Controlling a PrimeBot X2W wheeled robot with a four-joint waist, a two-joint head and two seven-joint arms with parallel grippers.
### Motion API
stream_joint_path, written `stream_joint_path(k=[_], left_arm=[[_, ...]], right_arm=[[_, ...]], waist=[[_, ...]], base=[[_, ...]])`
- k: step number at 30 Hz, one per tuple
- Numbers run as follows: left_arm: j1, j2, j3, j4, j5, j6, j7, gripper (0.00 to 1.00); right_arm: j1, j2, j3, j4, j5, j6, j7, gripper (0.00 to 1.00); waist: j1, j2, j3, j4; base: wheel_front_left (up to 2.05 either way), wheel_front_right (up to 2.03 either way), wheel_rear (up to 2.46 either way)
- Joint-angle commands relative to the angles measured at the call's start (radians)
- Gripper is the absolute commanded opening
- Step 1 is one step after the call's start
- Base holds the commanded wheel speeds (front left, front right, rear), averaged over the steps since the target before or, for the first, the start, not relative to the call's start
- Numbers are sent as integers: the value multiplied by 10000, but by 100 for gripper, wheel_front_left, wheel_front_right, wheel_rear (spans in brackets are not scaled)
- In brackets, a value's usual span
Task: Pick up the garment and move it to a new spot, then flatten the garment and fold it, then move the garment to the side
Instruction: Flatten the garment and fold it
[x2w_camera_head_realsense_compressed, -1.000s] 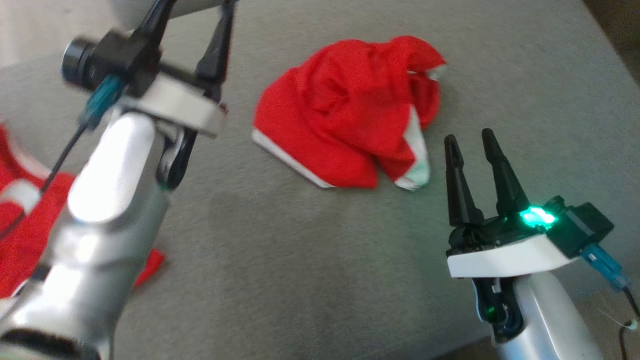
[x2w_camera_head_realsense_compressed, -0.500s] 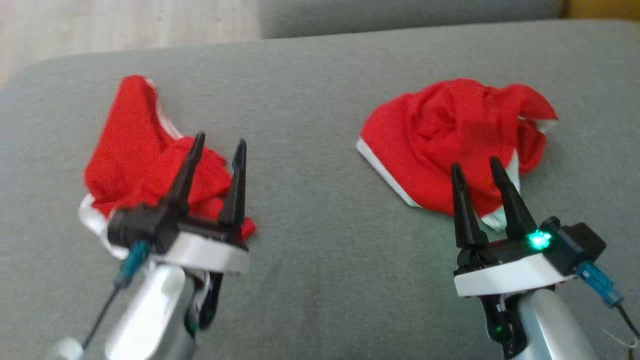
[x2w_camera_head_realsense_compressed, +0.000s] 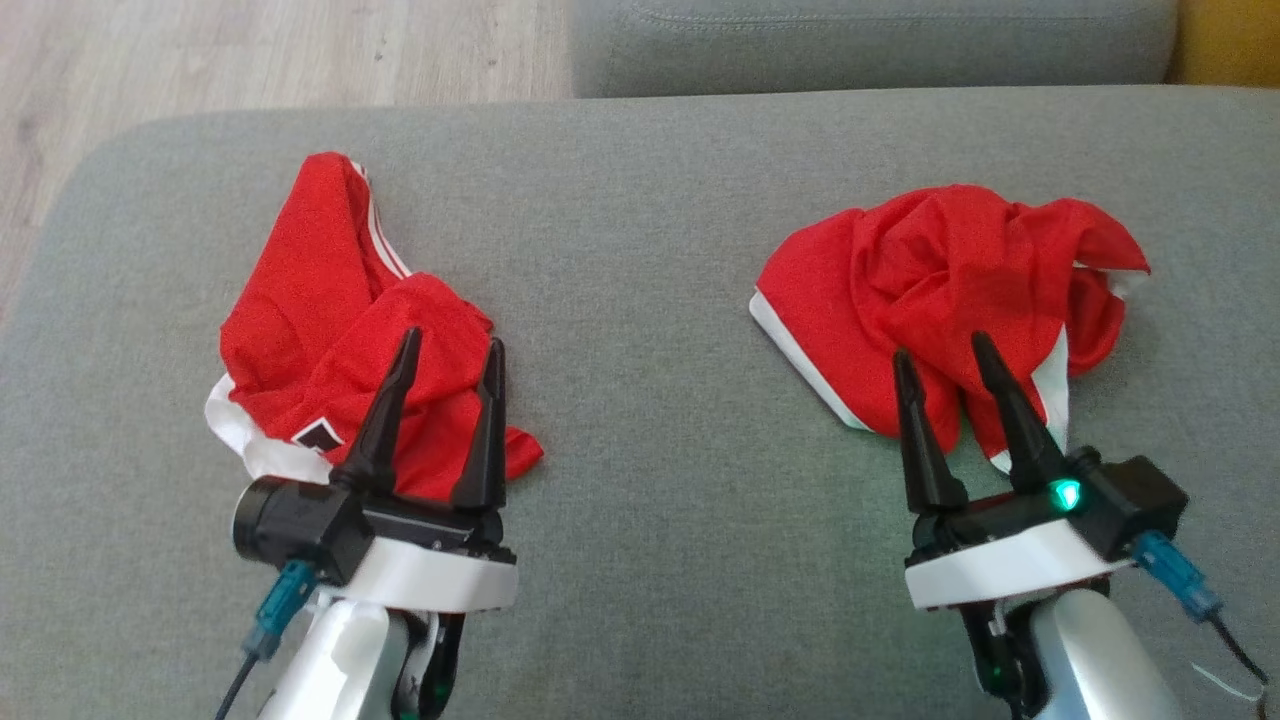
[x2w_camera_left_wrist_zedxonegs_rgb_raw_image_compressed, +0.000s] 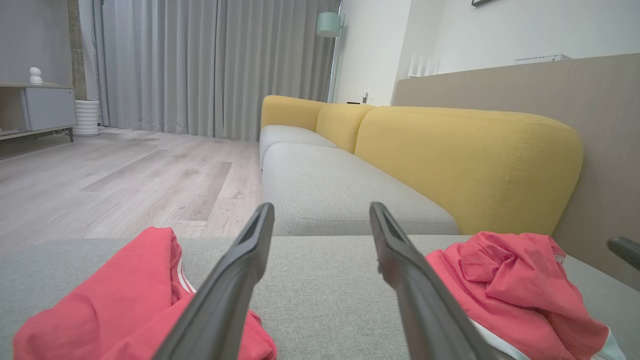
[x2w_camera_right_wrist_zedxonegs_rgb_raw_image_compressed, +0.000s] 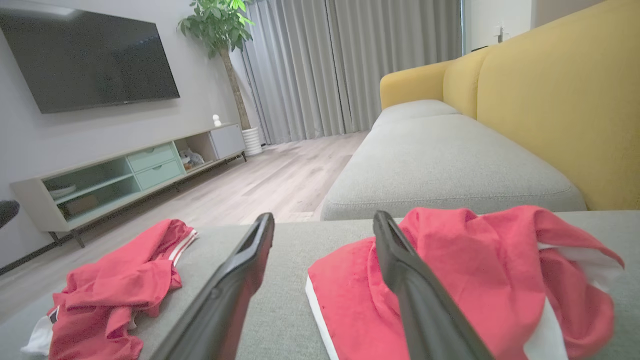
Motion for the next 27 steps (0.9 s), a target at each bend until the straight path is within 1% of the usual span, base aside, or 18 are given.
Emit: stream_joint_path(k=[1, 6, 8, 10, 11, 18, 21, 27], left_arm=[[-287, -36, 466, -357, 180, -108, -79, 100], [-336, -218, 602, -218, 374, -375, -79, 100], [-416, -265, 611, -129, 459, -483, -79, 100], [-548, -318, 622, -85, 536, -573, -79, 100], [-548, -318, 622, -85, 536, -573, -79, 100], [-905, -571, 652, -28, 725, -823, -79, 100], [-922, -668, 679, -66, 769, -900, -79, 100], [-895, -769, 834, -13, 848, -994, -80, 100]], right_arm=[[-319, -20, 190, -78, -281, 39, -92, 100], [-827, -20, -101, 1103, -893, 39, -17, 100], [-1117, -20, -213, 1633, -1114, 39, 181, 100], [-1450, -20, -284, 2082, -1609, 39, 412, 100], [-1450, -20, -284, 2082, -1609, 39, 412, 100], [-2231, -20, -552, 3542, -2508, 39, 1263, 100], [-2327, -20, -606, 3995, -2619, 39, 1495, 100], [-2395, -20, -405, 4585, -2821, 39, 1832, 100]], waist=[[1, 0, 107, 50], [1, 0, 464, 201], [1, 0, 638, 282], [1, 0, 883, 379], [1, 0, 883, 379], [1, 0, 1334, 707], [1, 0, 1378, 815], [1, 0, 1370, 842]], base=[[0, 0, 0], [0, 0, 0], [0, 0, 0], [0, 0, 0], [0, 0, 0], [0, 0, 0], [0, 0, 0], [0, 0, 0]])
